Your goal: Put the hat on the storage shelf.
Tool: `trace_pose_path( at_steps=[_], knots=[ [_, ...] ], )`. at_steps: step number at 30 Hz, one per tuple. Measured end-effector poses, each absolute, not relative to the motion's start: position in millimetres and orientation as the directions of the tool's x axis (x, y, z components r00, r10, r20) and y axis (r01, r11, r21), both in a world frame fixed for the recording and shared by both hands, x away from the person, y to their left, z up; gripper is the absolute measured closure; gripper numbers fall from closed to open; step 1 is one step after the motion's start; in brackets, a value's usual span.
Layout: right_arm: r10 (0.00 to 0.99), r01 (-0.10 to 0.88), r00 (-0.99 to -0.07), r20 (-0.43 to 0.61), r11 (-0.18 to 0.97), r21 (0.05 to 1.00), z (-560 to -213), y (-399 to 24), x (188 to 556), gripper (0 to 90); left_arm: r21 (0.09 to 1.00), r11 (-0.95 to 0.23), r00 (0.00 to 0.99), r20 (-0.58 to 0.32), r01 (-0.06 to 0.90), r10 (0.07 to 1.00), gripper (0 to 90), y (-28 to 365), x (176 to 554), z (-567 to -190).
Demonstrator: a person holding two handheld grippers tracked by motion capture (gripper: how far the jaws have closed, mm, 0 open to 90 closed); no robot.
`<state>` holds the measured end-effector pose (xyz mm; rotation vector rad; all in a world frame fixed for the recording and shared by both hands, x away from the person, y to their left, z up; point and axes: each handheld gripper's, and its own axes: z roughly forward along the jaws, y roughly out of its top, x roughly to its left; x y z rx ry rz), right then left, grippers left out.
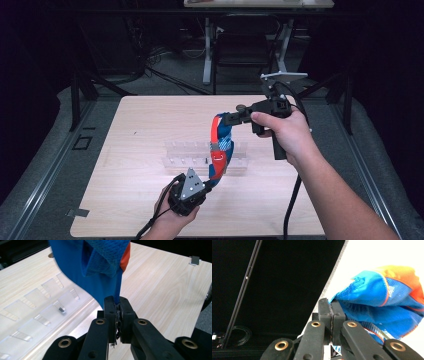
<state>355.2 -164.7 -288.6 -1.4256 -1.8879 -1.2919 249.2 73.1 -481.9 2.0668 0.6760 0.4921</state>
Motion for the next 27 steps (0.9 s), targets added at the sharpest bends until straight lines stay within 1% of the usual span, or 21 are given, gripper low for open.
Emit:
trace_pose_path(
  at_steps=[6,14,27],
  knots=[
    [0.494,0.912,-0.372,0.786,0.036,0.409,-288.8,-162.1,355.0,90.0,0.849,-0.452,0.753,0.103,0.273,0.649,88.1,82.9,257.7,-478.9],
    [0.485,0.918,-0.36,0.797,0.032,0.395,-298.3,-162.3,357.6,90.0,0.864,-0.422,0.719,0.106,0.275,0.686,88.2,96.6,272.3,-473.9],
    [0.49,0.927,-0.337,0.804,0.022,0.375,-318.0,-160.1,370.7,90.0,0.867,-0.405,0.692,0.102,0.29,0.714,88.3,99.5,292.1,-482.2]
  ],
)
